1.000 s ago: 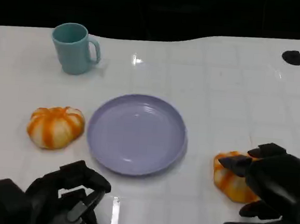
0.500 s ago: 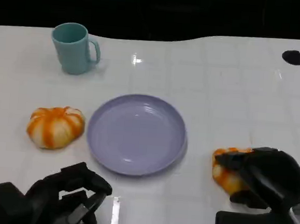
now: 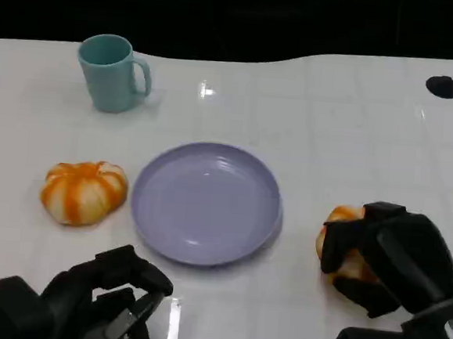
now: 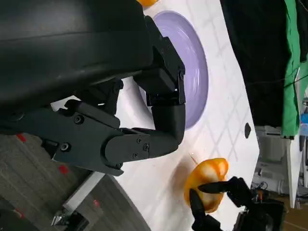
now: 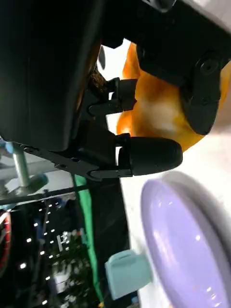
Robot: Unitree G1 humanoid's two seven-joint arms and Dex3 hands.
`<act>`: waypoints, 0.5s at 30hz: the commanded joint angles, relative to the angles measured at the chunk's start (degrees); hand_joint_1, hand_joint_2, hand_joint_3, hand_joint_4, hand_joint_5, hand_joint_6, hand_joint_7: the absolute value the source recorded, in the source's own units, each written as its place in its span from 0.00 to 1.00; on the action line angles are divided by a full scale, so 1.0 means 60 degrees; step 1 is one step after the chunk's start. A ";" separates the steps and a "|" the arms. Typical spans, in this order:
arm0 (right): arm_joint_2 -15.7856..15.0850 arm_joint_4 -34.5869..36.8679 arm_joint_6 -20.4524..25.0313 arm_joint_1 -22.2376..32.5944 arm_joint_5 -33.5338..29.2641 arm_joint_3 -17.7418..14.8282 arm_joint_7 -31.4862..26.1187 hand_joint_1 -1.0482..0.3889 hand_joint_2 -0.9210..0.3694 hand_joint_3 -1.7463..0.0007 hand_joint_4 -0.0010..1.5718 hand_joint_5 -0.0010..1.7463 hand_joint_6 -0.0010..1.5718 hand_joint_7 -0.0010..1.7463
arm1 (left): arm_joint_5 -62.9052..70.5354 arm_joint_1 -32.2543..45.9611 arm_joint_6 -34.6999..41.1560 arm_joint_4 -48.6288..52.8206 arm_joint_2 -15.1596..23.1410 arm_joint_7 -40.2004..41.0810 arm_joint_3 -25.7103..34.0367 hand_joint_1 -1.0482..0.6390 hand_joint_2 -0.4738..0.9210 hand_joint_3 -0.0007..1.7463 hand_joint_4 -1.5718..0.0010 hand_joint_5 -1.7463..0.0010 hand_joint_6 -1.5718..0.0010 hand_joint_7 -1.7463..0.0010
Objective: Grasp the bread from the table and place it into the plate.
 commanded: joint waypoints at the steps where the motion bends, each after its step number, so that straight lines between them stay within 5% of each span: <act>1: 0.0042 0.0123 -0.0260 -0.0286 0.0118 -0.0104 -0.0410 0.76 0.60 0.19 0.67 1.00 0.59 0.89 | 0.0072 0.0114 -0.0055 -0.0068 0.0068 0.0104 0.0035 0.35 0.98 0.27 0.54 0.00 0.56 0.27; 7: 0.0371 0.0055 -0.0497 -0.0468 0.0505 -0.0144 -0.0412 0.76 0.61 0.15 0.70 1.00 0.58 0.92 | 0.0137 0.0101 -0.0065 -0.0080 0.0070 0.0131 0.0005 0.36 0.97 0.28 0.54 0.00 0.56 0.27; 15: 0.0805 -0.0368 -0.0443 -0.0686 0.1968 -0.0264 0.1224 0.74 0.63 0.09 0.68 1.00 0.55 0.93 | 0.0260 0.0104 0.0022 -0.0130 0.0011 0.0261 -0.0113 0.36 0.97 0.29 0.54 0.00 0.56 0.27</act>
